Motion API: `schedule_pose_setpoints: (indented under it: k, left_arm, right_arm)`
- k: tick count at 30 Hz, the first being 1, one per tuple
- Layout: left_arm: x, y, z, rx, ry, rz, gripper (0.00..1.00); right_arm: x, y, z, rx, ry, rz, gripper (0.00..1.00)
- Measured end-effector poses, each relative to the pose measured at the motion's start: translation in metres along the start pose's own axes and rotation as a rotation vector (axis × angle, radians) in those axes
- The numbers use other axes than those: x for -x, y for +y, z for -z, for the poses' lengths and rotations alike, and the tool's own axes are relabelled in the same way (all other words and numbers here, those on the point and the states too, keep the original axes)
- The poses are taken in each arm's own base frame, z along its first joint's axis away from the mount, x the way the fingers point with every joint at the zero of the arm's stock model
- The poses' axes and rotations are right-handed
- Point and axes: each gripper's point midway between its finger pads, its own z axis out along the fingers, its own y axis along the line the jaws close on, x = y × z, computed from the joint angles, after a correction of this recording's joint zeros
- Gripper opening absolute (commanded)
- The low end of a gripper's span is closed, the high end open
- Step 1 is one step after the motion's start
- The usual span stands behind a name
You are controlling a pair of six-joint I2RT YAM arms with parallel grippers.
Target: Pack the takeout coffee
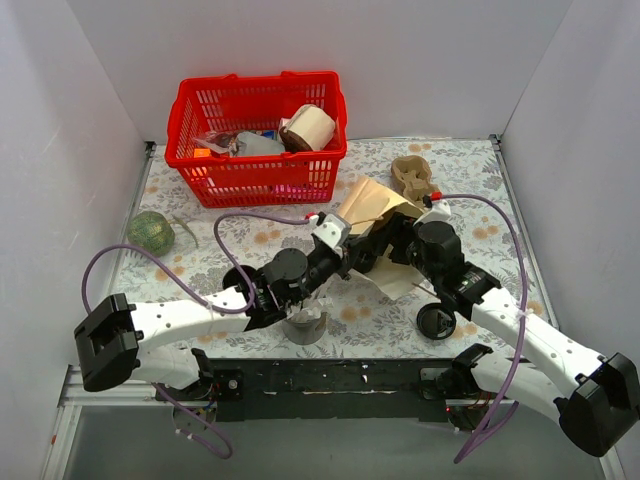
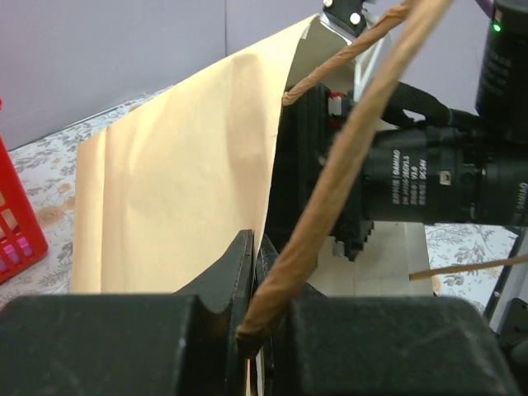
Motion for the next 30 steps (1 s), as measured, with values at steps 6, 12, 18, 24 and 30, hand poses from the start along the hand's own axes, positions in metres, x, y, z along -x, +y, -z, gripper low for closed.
schedule_pose_setpoints:
  k: [6, 12, 18, 24, 30]
  left_arm:
    - [-0.009, -0.019, 0.01, -0.014, -0.008, 0.026, 0.0]
    - [-0.015, -0.028, 0.019, 0.004, -0.014, 0.044, 0.0]
    - [-0.004, -0.023, 0.031, 0.03, -0.042, 0.107, 0.0]
    - [-0.011, -0.018, 0.046, 0.046, -0.044, 0.14, 0.0]
    - [-0.008, -0.02, 0.057, 0.039, -0.056, 0.184, 0.0]
  right_arm:
    - [0.004, 0.008, -0.002, 0.034, -0.031, -0.018, 0.78]
    - [-0.018, 0.015, 0.004, 0.013, -0.013, 0.025, 0.78]
    - [-0.019, 0.012, 0.031, -0.004, -0.028, 0.076, 0.76]
    - [-0.03, 0.008, 0.048, 0.057, -0.023, 0.116, 0.74]
    - [-0.052, 0.019, 0.054, 0.114, 0.039, 0.198, 0.74]
